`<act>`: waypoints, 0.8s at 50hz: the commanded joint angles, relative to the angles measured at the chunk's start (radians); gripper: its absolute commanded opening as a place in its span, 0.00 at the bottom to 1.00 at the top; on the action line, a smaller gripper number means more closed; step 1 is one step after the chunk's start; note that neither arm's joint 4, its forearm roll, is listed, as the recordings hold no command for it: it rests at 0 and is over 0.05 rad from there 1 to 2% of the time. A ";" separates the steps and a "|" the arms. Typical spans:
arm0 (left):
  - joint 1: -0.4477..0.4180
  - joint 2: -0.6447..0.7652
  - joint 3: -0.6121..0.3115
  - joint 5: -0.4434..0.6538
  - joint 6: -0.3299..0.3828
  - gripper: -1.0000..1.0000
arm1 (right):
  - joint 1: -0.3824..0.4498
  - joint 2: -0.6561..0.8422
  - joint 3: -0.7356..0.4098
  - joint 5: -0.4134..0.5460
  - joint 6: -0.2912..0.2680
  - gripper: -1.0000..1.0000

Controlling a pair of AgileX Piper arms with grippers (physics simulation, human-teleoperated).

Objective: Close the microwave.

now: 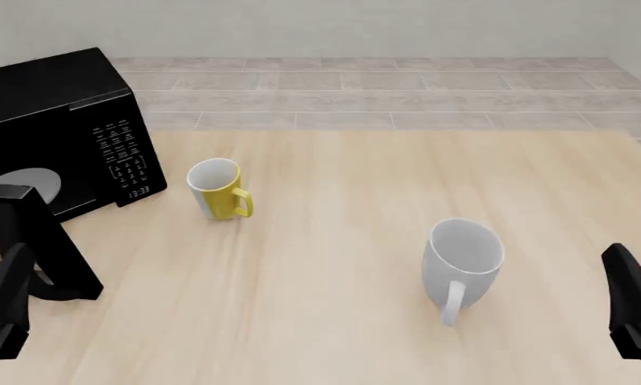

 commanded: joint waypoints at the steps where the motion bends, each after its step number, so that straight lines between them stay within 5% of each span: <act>1: 0.004 0.004 -0.021 -0.004 -0.001 1.00 | 0.003 0.029 -0.014 -0.015 -0.007 1.00; 12: 0.007 0.087 -0.007 -0.091 -0.021 1.00 | 0.014 0.104 0.000 -0.089 -0.012 1.00; 32: 0.025 0.579 0.005 -0.507 -0.065 1.00 | 0.022 0.083 0.000 -0.071 -0.008 1.00; 36: 0.070 0.796 0.005 -0.676 -0.062 1.00 | 0.025 0.092 0.001 -0.079 -0.003 1.00; 40: 0.070 0.826 0.003 -0.708 -0.063 1.00 | 0.028 0.086 0.001 -0.071 0.003 1.00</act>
